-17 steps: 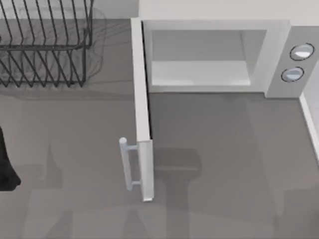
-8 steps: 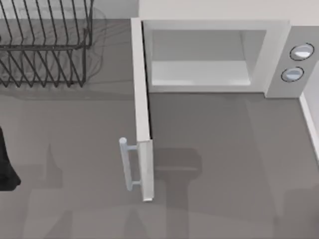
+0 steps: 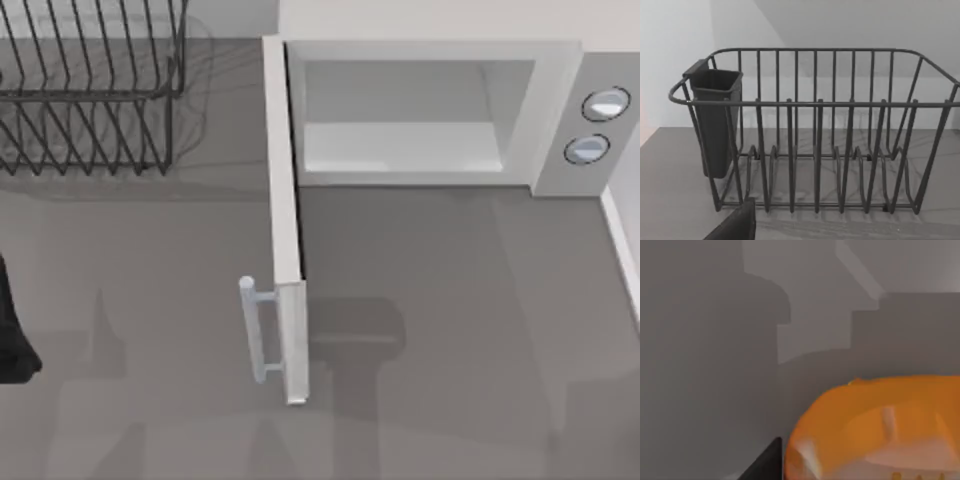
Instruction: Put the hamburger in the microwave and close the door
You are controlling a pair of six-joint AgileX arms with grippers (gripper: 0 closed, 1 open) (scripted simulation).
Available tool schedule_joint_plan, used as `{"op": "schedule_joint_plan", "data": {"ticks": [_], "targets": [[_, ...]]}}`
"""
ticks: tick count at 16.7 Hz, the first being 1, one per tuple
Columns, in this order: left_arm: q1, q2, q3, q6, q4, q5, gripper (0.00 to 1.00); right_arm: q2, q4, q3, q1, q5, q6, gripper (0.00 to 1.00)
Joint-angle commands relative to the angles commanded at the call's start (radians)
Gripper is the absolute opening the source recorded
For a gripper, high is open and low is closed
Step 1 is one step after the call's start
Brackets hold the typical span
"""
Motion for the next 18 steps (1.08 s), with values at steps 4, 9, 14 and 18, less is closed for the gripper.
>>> {"op": "schedule_joint_plan", "data": {"ticks": [4, 9, 14, 18], "targets": [[0.0, 0.0, 0.0, 0.0, 0.0, 0.0, 1.0, -0.046, -0.155, 0.094, -0.002, 0.0, -0.007, 0.0], [0.0, 0.0, 0.0, 0.0, 0.0, 0.0, 1.0, -0.14, -0.406, 0.242, -0.004, 0.0, -0.008, 0.0], [0.0, 0.0, 0.0, 0.0, 0.0, 0.0, 1.0, -0.17, -0.453, 0.281, -0.003, 0.0, -0.007, 0.0], [0.0, 0.0, 0.0, 0.0, 0.0, 0.0, 1.0, -0.134, -0.418, 0.297, 0.024, 0.011, 0.026, 0.0]]}}
